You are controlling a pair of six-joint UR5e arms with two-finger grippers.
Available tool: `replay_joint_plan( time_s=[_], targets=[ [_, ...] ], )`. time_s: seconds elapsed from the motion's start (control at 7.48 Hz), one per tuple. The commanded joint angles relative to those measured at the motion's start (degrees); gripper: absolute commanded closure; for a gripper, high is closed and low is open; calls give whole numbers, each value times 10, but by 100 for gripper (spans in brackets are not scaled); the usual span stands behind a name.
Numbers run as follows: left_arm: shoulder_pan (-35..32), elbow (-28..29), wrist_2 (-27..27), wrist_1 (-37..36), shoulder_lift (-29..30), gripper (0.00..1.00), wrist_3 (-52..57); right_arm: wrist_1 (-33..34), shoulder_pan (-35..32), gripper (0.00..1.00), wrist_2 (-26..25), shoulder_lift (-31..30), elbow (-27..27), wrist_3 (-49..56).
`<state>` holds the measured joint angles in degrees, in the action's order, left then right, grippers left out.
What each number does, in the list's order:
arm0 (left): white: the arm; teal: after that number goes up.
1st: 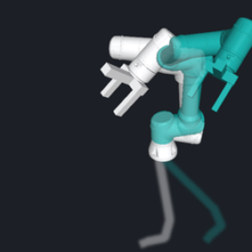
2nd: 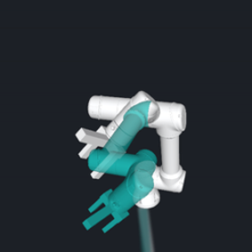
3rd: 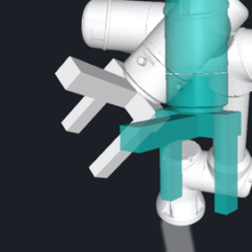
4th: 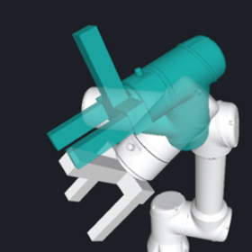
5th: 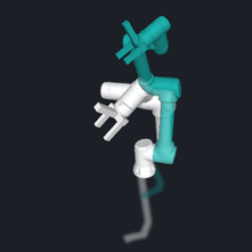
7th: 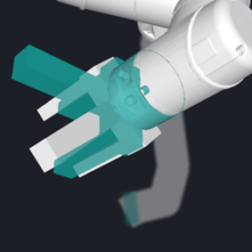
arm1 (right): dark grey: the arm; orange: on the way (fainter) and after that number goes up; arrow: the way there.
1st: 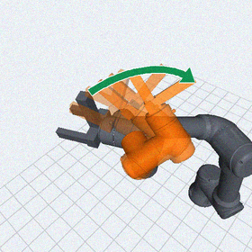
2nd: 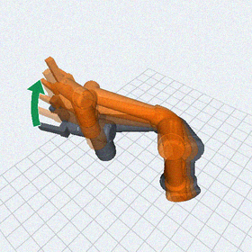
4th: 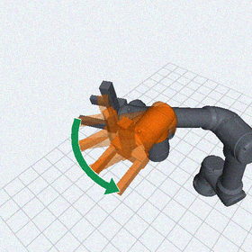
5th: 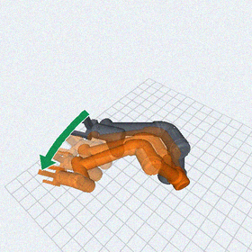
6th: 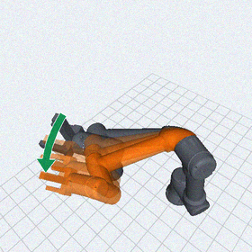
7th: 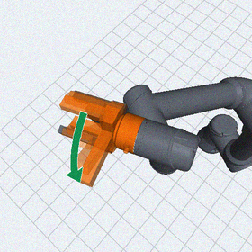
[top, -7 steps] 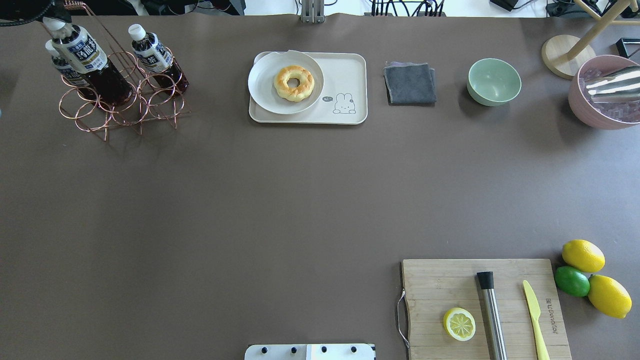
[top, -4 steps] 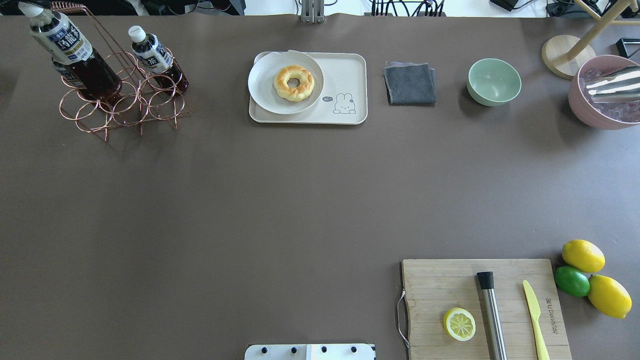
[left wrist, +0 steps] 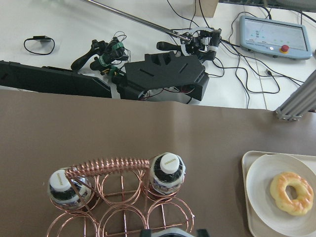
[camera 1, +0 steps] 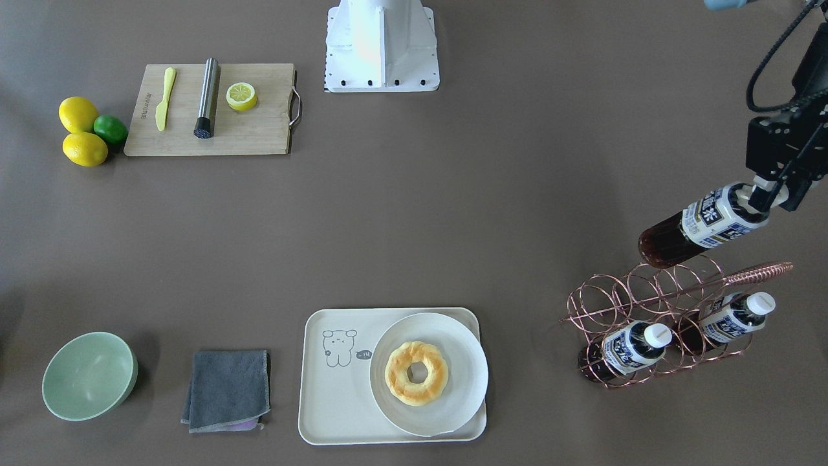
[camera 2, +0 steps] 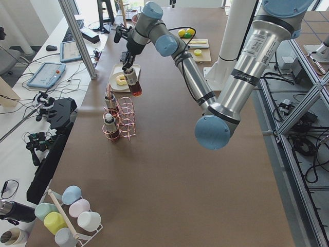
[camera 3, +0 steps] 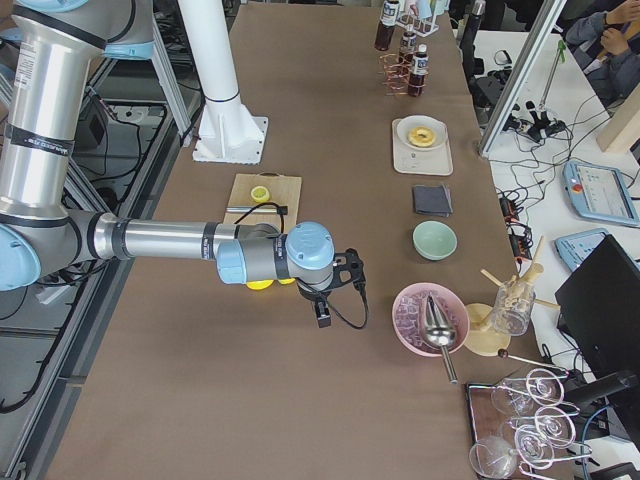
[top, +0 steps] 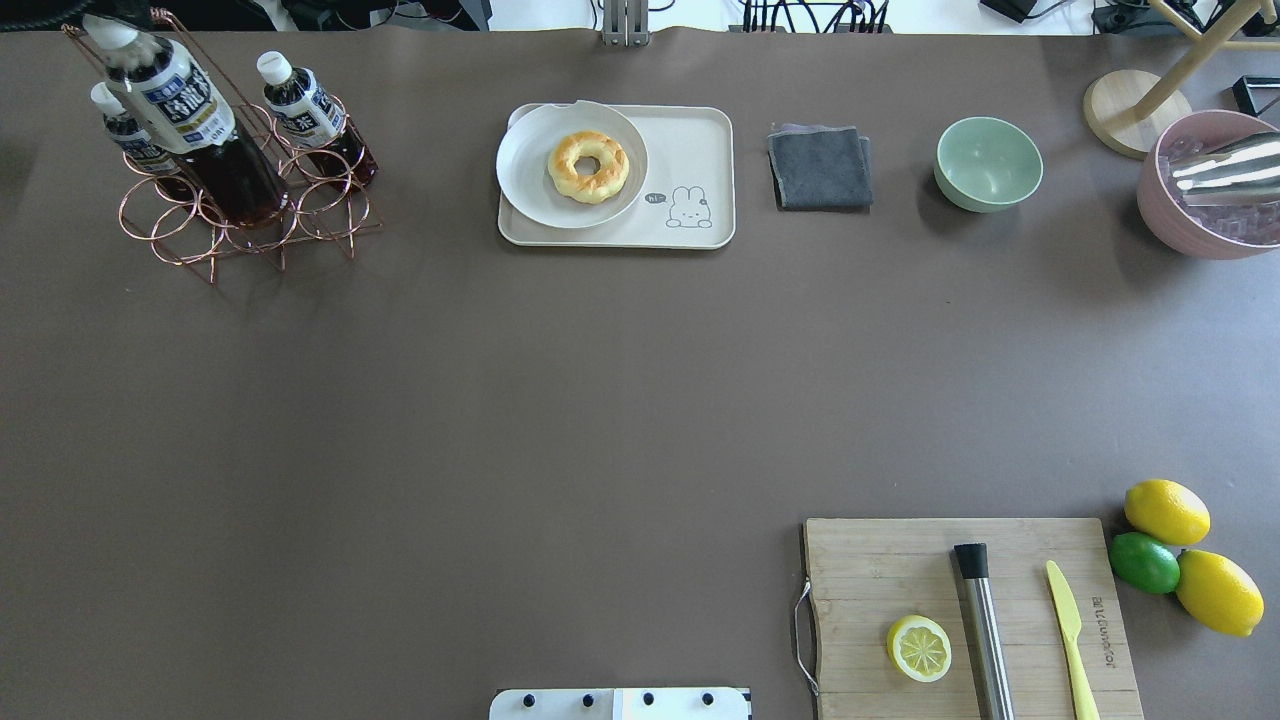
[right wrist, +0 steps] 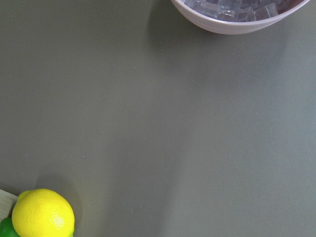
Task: Place tea on tray
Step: 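Lift the tea bottle out of the rack and carry it toward the tray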
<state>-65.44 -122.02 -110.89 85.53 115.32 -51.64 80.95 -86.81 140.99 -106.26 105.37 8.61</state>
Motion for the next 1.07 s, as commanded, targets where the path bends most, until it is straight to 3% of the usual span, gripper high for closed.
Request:
replay_joint_plan(
  time_s=[0.0, 0.53, 0.8, 0.94],
  targets=[
    [154, -26, 144, -76, 75, 100, -52, 0, 1, 0, 1, 0, -3, 0],
    [320, 76, 269, -86, 204, 100, -95, -1, 2, 0, -2, 1, -7, 1],
    [353, 106, 275, -72, 214, 100, -97, -1, 3, 0, -2, 1, -8, 2],
    [375, 121, 308, -51, 213, 100, -115, -1, 3, 0, -3, 1, -8, 4]
  ],
)
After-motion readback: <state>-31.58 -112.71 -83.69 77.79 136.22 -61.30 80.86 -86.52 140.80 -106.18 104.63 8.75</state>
